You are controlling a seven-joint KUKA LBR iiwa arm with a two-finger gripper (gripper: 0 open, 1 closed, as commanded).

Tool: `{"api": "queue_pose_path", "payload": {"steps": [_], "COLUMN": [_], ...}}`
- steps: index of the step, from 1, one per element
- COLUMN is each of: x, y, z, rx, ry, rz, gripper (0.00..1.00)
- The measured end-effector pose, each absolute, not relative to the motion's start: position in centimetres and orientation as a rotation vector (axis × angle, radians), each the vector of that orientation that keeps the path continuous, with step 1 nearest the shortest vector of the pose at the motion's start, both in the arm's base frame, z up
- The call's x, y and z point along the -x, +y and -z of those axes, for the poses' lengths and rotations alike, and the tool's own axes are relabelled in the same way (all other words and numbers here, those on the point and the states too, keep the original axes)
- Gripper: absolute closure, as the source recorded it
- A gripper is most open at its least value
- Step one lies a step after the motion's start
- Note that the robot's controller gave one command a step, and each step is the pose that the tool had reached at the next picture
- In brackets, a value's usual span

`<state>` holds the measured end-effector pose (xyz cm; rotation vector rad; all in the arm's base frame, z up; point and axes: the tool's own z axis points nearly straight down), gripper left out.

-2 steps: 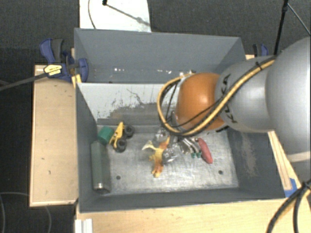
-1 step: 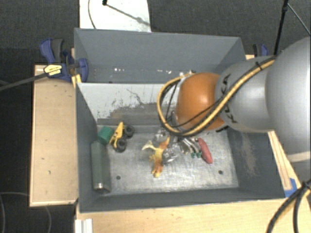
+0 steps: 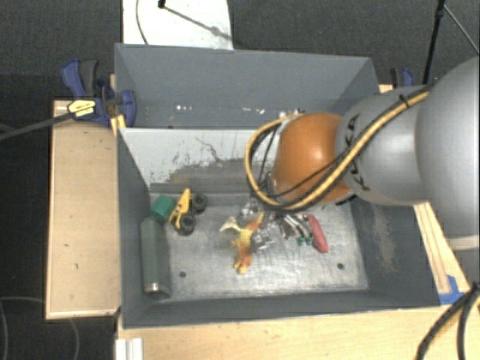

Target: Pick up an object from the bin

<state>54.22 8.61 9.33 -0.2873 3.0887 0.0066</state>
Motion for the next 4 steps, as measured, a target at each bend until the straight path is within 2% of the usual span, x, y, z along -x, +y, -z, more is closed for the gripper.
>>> {"api": "queue_pose_path", "payload": {"steps": [1,2,3,4], "x": [-54.0,-53.9,-53.8,-54.7], "y": [7.8,8.0,8.2,10.5], "z": [-12.0,-14.3,-13.3,-7.8], "rx": [0.332,0.352,0.36,0.219], "ry": [3.117,3.119,3.119,3.142], "rz": [-0.001,0.0,0.0,0.005], "gripper": [1.0,0.0,0.0,1.0]}}
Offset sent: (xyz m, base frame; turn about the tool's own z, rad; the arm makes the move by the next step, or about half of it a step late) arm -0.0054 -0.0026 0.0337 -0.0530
